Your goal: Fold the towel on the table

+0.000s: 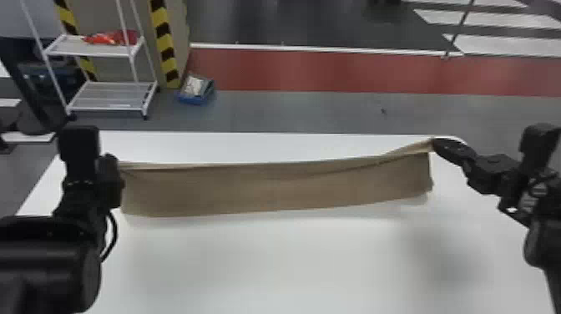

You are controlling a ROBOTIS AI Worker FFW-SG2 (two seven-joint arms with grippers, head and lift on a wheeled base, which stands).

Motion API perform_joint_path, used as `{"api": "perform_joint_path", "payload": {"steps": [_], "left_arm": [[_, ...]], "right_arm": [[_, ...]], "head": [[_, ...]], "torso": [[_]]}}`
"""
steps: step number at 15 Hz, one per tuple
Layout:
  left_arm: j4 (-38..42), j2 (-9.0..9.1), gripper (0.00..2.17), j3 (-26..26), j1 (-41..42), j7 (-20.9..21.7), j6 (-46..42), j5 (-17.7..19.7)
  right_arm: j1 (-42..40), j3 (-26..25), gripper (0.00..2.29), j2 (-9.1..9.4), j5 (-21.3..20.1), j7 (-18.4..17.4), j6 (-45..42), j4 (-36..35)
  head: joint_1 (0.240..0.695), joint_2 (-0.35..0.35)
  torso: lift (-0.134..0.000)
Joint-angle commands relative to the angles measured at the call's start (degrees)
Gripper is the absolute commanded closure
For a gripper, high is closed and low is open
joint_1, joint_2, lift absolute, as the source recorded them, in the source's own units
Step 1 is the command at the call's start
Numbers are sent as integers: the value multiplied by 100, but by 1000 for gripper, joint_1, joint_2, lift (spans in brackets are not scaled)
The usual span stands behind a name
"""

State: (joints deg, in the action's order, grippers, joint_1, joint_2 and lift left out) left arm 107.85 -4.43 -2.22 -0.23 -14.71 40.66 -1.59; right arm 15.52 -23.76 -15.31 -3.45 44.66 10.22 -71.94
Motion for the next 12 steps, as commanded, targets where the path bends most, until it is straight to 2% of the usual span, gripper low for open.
{"api": "perform_joint_path", "payload": {"steps": [1,4,5,6,7,8,10,12], "left_arm": [[-994,13,1609,275,-662,-23,-414,-43],[-1925,22,1514,617,-1225,-67,-976,-148],[-2136,13,1318,652,-1330,-67,-1134,-175],[-2391,13,734,661,-1462,-50,-1240,-227],[-2699,13,407,688,-1629,-14,-1240,-394],[-3015,22,404,749,-1787,-50,-1240,-597],[-3551,13,242,828,-2025,-102,-1240,-966],[-3648,-5,161,828,-2034,-190,-1240,-1080]], "right_arm": [[294,73,1548,-51,-217,-89,-357,603],[320,126,1548,-78,-287,-177,-498,840],[390,258,1423,-95,-296,-282,-691,1051],[522,399,1025,-121,-358,-458,-990,1385],[698,513,407,-130,-437,-722,-1324,1754],[848,601,194,-148,-481,-880,-1430,2035],[1041,662,107,-165,-481,-1231,-1728,2466],[1067,671,107,-192,-472,-1302,-1764,2563]], "head": [[695,-79],[689,-101],[685,-109],[682,-114],[680,-117],[676,-115],[674,-109],[676,-107]], "torso": [[-109],[-109],[-109],[-109],[-109],[-109],[-109],[-109]]}}
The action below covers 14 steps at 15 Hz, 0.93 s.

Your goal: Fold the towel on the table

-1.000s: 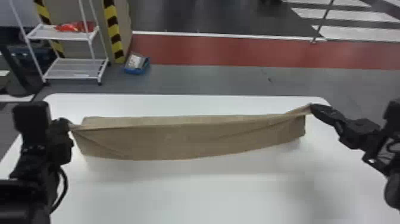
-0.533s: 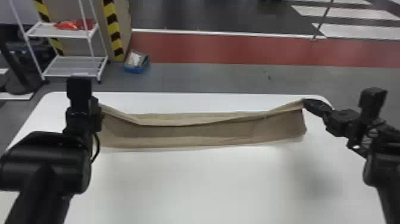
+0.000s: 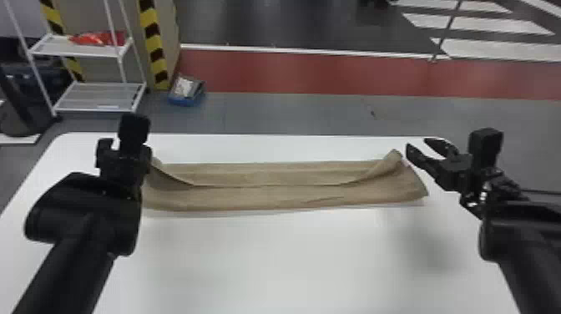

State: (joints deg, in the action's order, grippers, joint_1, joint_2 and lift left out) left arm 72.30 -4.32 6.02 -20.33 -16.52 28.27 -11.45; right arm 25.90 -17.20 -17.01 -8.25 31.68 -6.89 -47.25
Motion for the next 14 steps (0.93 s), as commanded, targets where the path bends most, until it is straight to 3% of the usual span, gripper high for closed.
{"api": "perform_joint_path", "payload": {"steps": [1,6,10,14], "left_arm": [[-93,-43,137,4,-15,-9,-18,-85],[197,-228,137,-523,477,88,-264,-103],[487,-438,137,-1164,802,1415,-668,653],[830,-447,137,-1340,1040,1811,-633,908]], "right_arm": [[29,14,107,-66,25,-4,-53,120],[-445,-144,117,-303,236,392,158,-21],[-665,-144,191,-338,368,576,123,-21],[-665,-91,218,-312,386,576,281,-29]], "head": [[677,-103],[695,-97],[695,-82],[695,-70]], "torso": [[-109],[-109],[-109],[-109]]}}
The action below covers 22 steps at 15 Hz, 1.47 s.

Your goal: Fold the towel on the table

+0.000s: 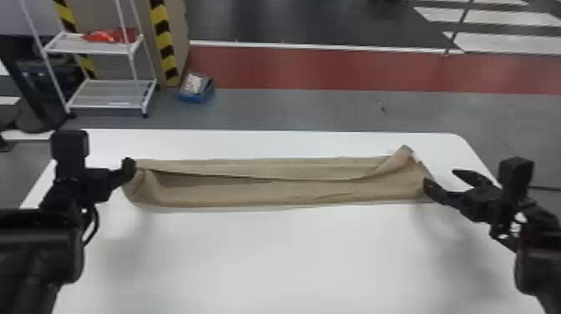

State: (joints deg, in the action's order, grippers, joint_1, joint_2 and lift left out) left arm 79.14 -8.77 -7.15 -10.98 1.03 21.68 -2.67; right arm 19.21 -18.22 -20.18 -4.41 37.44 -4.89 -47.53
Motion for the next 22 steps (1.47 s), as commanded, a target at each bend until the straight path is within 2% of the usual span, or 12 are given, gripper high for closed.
{"api": "perform_joint_path", "payload": {"steps": [1,5,8,12,13,14,15,17,18,19,20,22], "left_arm": [[277,-2,137,-41,192,231,25,100],[532,-63,137,-181,377,758,78,838],[532,-90,140,-155,342,1180,271,961],[523,-116,215,-217,228,1734,1045,1172],[523,-107,255,-173,201,1760,1150,1137],[532,-107,360,-155,166,1795,1484,1084],[532,-116,633,-111,149,1883,1660,1049],[585,-116,1389,-120,166,1909,1730,1049],[690,-116,1561,-129,192,1909,1783,1041],[787,-116,1592,-137,245,1953,1994,1014],[883,-125,1622,-155,298,2015,2099,1005],[1270,-116,1629,-296,491,2059,2381,1005]], "right_arm": [[13,-15,221,6,2,0,116,-2],[4,-50,269,-3,11,0,169,6],[4,-6,323,41,2,0,204,6],[48,143,346,59,-16,0,398,6],[57,143,471,59,-16,79,433,-2],[75,117,535,59,11,211,486,-2],[75,91,626,59,20,308,503,-2],[75,29,1160,50,28,492,626,-2],[75,-32,1214,41,37,589,784,-2],[75,-103,1217,23,37,703,872,-55],[75,-129,1396,15,37,791,943,-64],[-84,-322,1447,23,37,923,1118,-328]], "head": [[695,-68],[695,-88],[695,-105],[695,-113],[695,-116],[695,-118],[695,-118],[695,-120],[695,-122],[695,-122],[695,-125],[695,-131]], "torso": [[-109],[-108],[-108],[-108],[-108],[-108],[-108],[-108],[-108],[-108],[-108],[-108]]}}
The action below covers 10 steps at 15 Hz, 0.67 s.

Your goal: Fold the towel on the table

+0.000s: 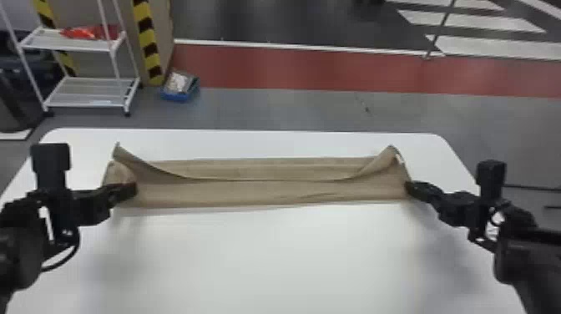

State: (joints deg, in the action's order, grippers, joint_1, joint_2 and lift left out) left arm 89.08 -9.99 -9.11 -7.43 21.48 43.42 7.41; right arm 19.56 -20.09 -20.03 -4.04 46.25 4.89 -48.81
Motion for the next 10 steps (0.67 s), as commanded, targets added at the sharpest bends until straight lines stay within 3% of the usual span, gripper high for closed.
{"api": "perform_joint_path", "payload": {"steps": [1,7,10], "left_arm": [[566,5,1629,-205,304,58,470,-2],[1929,58,1676,-759,1183,366,1490,77],[2342,85,1649,-732,1596,366,1595,77]], "right_arm": [[-321,-241,1447,17,132,104,403,-568],[-1235,-1050,1447,34,562,534,1177,-1833],[-1710,-1164,1447,25,659,543,1300,-2352]], "head": [[695,-133],[695,-149],[695,-181]], "torso": [[-108],[-108],[-108]]}}
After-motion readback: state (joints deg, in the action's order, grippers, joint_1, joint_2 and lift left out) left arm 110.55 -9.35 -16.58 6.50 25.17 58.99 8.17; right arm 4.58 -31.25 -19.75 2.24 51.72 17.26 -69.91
